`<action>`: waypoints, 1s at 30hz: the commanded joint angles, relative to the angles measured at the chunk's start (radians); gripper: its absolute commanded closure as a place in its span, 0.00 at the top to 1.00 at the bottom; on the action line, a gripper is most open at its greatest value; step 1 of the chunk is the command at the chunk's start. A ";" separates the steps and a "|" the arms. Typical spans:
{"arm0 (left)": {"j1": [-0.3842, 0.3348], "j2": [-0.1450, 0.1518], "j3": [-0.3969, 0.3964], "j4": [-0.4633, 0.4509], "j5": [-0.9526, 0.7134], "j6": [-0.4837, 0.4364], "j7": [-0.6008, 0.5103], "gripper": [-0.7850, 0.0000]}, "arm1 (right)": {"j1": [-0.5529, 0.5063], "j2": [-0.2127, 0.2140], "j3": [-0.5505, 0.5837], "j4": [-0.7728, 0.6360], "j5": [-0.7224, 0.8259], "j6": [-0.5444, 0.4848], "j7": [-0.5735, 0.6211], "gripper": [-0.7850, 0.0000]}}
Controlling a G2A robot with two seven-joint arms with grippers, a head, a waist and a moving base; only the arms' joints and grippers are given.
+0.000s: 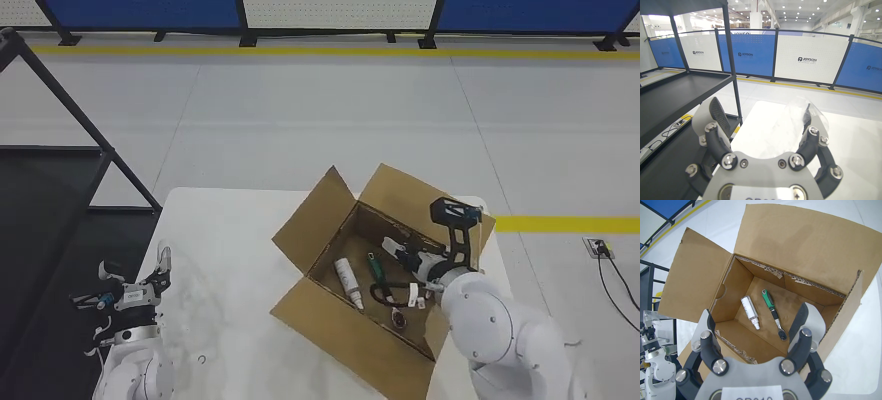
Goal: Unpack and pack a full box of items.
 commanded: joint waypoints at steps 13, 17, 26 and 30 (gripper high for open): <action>0.000 0.000 0.000 0.000 0.000 0.000 0.000 1.00 | -0.148 -0.034 0.134 -0.166 -0.020 -0.005 0.005 1.00; 0.000 0.000 0.000 0.000 0.000 0.000 0.000 1.00 | -0.183 -0.042 0.174 -0.197 0.010 -0.005 0.005 1.00; 0.000 0.000 0.000 0.000 0.000 0.000 0.000 1.00 | -0.259 -0.050 0.299 -0.245 0.122 0.010 -0.010 1.00; 0.000 0.000 0.000 0.000 0.000 0.000 0.000 1.00 | -0.305 -0.050 0.369 -0.245 0.204 0.022 -0.022 1.00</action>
